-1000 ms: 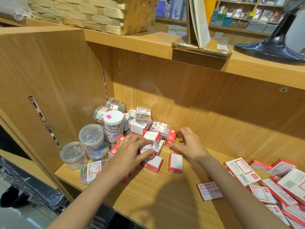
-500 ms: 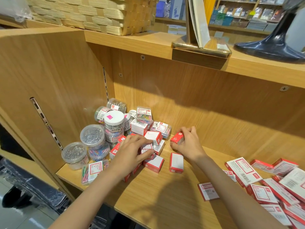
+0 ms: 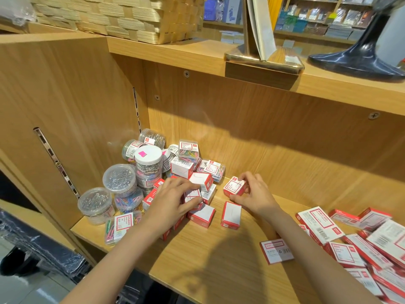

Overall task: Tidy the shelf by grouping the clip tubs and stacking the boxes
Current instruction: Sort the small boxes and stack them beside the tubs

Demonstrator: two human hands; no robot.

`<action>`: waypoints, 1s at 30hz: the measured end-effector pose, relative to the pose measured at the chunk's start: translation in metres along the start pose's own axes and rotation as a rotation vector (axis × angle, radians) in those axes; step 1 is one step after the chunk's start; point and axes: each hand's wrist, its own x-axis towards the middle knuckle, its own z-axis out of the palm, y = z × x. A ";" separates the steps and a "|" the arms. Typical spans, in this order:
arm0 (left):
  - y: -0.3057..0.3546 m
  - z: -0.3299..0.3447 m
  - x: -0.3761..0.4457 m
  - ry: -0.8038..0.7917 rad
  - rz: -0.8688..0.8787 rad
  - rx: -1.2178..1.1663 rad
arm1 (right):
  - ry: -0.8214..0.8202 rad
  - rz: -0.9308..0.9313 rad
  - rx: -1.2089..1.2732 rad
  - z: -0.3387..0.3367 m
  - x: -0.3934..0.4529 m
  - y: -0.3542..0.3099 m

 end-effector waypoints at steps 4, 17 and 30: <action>0.000 0.000 0.000 -0.005 0.002 0.000 | 0.111 0.016 -0.119 0.001 0.001 -0.009; -0.003 0.002 0.000 0.004 0.005 -0.002 | 0.020 0.011 -0.072 0.003 0.004 -0.012; -0.003 0.001 0.001 0.000 -0.001 -0.005 | 0.093 -0.099 0.014 0.002 0.002 -0.007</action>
